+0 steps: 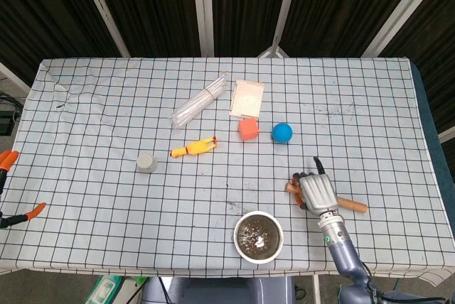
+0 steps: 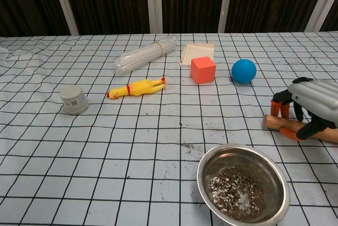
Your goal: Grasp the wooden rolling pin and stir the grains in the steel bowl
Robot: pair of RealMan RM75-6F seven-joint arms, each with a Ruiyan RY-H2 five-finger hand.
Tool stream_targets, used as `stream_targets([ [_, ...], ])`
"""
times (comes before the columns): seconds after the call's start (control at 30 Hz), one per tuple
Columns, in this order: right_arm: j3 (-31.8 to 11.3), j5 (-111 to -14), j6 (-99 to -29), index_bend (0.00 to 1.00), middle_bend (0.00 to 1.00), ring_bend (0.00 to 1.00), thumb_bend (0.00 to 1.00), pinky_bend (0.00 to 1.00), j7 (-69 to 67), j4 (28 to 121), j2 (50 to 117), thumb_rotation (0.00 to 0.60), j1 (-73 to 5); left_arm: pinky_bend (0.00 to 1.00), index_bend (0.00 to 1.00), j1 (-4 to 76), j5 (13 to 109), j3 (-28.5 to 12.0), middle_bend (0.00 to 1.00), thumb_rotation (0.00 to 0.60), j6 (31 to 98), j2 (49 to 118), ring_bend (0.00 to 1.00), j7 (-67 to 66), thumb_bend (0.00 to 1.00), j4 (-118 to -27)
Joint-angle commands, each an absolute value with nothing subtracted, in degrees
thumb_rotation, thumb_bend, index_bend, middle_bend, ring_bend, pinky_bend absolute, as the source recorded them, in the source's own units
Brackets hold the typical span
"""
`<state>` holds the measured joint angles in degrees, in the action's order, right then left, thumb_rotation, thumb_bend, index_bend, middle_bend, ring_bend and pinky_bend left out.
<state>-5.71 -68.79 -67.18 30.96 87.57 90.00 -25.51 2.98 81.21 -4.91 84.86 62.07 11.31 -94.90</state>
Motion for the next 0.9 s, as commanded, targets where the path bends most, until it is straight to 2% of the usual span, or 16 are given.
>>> stream_targets([
  [0.03, -5.4, -69.8, -67.5, 0.76, 0.54, 0.56, 0.49, 0.05, 30.5, 87.4, 89.9, 0.6, -25.6, 0.0, 0.0, 3.0, 81.2, -4.9, 0.0, 0.6, 84.9, 62.1, 0.0, 11.4, 0.04, -94.9],
  [0.47, -4.8, -72.0, -67.2, 0.77, 0.55, 0.57, 0.5, 0.07, 28.2, 87.3, 89.3, 0.6, -25.8, 0.0, 0.0, 3.0, 81.3, -4.8, 0.0, 0.6, 84.8, 62.0, 0.0, 11.6, 0.04, -95.0],
  [0.9, -7.8, -77.1, -70.2, 0.8, 0.57, 0.59, 0.53, 0.21, 14.9, 91.3, 84.8, 0.6, -25.3, 0.0, 0.0, 2.9, 81.7, -4.8, 0.0, 0.6, 85.4, 62.3, 0.0, 11.2, 0.04, -94.8],
])
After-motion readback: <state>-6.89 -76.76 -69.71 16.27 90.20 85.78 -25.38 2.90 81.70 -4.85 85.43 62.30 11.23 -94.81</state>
